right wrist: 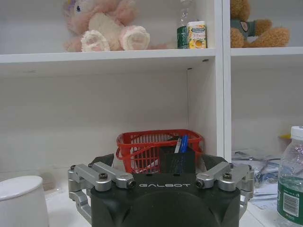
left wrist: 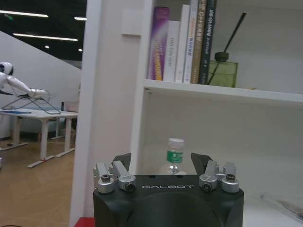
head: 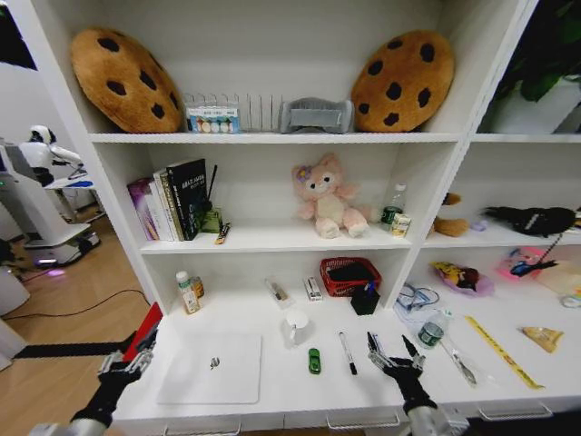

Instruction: Organize the objects on the table.

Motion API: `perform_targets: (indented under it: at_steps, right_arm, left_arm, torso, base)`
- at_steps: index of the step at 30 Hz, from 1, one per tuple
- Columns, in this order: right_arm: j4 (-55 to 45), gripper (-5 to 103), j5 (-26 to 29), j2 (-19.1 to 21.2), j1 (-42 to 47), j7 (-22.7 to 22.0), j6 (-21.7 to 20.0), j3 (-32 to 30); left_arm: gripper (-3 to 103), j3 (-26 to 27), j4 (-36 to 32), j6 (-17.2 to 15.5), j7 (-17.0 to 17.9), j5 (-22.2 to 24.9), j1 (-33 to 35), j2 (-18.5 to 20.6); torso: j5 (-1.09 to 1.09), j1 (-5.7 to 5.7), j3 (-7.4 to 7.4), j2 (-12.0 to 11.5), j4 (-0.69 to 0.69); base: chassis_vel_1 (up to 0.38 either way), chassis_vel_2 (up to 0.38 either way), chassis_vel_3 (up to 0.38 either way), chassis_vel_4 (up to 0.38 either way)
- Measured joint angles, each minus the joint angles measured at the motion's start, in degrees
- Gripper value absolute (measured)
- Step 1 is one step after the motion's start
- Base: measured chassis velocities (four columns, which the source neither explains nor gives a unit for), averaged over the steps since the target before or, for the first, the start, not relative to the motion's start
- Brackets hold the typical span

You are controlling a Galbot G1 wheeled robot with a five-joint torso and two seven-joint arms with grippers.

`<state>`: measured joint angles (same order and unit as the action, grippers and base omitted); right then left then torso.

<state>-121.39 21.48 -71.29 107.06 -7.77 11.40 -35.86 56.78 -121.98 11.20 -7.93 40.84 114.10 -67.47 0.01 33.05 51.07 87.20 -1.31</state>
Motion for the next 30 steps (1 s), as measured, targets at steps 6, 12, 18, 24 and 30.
perform_targets:
  at_steps: [6, 12, 18, 24, 30]
  right_arm:
    - [0.0, 100, -1.1, 0.2, 0.7, 0.4, 0.8, 0.4]
    - [0.7, 100, -1.3, 0.3, 0.7, 0.6, 0.9, 1.9]
    - [2.2, 100, -3.5, -0.1, -0.4, 0.8, 0.8, 5.2]
    - [3.5, 100, -6.3, -1.1, -2.0, 0.7, 0.5, 9.0]
    - [7.0, 100, -10.8, -3.1, -4.3, 0.4, -0.1, 15.4]
  left_arm:
    - [90, 4.2, 1.9, 1.5, -0.7, 2.6, 1.3, -1.0]
    - [100, 5.9, 6.1, 3.6, -1.3, 3.2, 1.5, 0.0]
    - [100, 5.7, 6.4, 3.7, -0.7, 2.5, 1.3, -0.1]
    - [100, 5.7, 6.5, 3.7, -0.6, 2.4, 1.3, 0.0]
    - [100, 5.6, 6.5, 3.7, -0.6, 2.4, 1.3, 0.0]
  torso:
    - [-0.01, 0.00, 0.00, 0.0, 0.00]
    - [-0.01, 0.00, 0.00, 0.0, -0.01]
    - [-0.01, 0.00, 0.00, 0.0, -0.01]
    - [-0.02, 0.00, 0.00, 0.0, 0.00]
    - [-0.01, 0.00, 0.00, 0.0, 0.00]
  base:
    - [0.000, 0.000, 0.000, 0.000]
    - [0.000, 0.000, 0.000, 0.000]
    - [0.000, 0.000, 0.000, 0.000]
    - [0.000, 0.000, 0.000, 0.000]
    - [0.000, 0.000, 0.000, 0.000]
